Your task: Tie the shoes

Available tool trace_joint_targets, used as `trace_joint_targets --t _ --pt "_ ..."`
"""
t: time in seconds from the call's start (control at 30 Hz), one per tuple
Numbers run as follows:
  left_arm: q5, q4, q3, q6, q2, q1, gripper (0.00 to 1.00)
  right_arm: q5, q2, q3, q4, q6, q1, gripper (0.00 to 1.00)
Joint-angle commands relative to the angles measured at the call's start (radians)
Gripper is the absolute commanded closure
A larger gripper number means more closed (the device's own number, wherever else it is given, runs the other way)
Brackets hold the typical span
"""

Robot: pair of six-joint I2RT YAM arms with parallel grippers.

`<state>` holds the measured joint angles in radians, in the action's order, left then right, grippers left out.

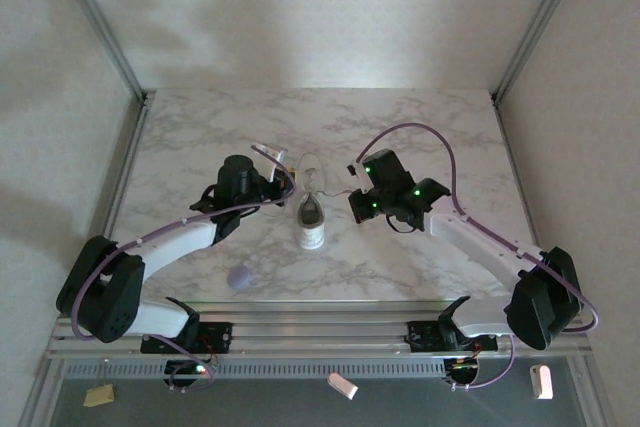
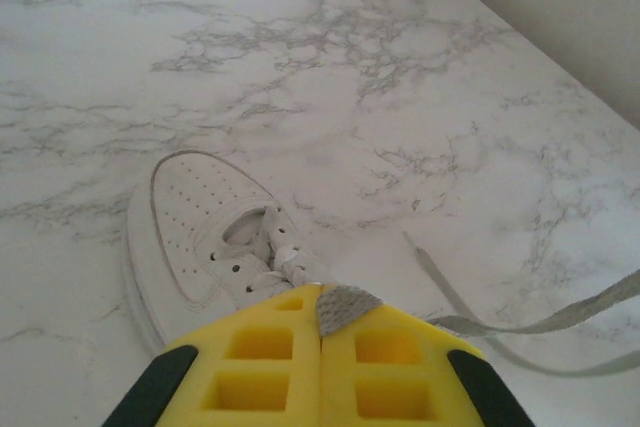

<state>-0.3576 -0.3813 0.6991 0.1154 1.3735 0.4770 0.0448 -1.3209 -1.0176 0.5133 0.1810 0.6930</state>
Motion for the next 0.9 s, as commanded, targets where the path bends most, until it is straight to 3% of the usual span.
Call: trace_joint_targets --t 0.0,0.1,0.2,0.3,0.4,0.5,0.63,0.73,0.87 --pt "0.031 -0.041 0.026 0.102 -0.017 0.015 1.00 0.041 0.017 0.010 0.016 0.020 0.017 1.00" --pt "0.037 -0.056 0.010 0.137 -0.024 0.018 1.00 0.011 -0.031 -0.010 0.102 -0.003 0.043 1.00" --pt "0.022 -0.058 0.006 0.144 -0.021 0.018 0.92 -0.078 -0.093 -0.028 0.200 -0.009 0.093 1.00" --pt "0.016 -0.045 0.009 0.151 -0.014 0.021 1.00 -0.117 -0.159 -0.039 0.268 -0.002 0.123 1.00" --pt "0.014 -0.035 0.010 0.161 -0.016 0.023 1.00 -0.130 -0.150 -0.022 0.243 0.011 0.139 0.66" --pt "0.031 -0.040 -0.004 0.176 -0.032 0.028 1.00 -0.204 -0.046 0.024 0.153 0.045 0.138 0.53" --pt "0.050 -0.034 -0.023 0.174 -0.068 0.036 1.00 -0.324 0.026 0.062 0.058 0.173 0.076 0.50" --pt "0.053 -0.021 -0.029 0.165 -0.084 0.041 1.00 -0.322 -0.066 0.014 0.079 0.285 0.018 0.56" --pt "0.065 -0.026 -0.050 0.177 -0.099 0.049 1.00 -0.321 -0.232 -0.075 0.123 0.358 0.017 0.60"
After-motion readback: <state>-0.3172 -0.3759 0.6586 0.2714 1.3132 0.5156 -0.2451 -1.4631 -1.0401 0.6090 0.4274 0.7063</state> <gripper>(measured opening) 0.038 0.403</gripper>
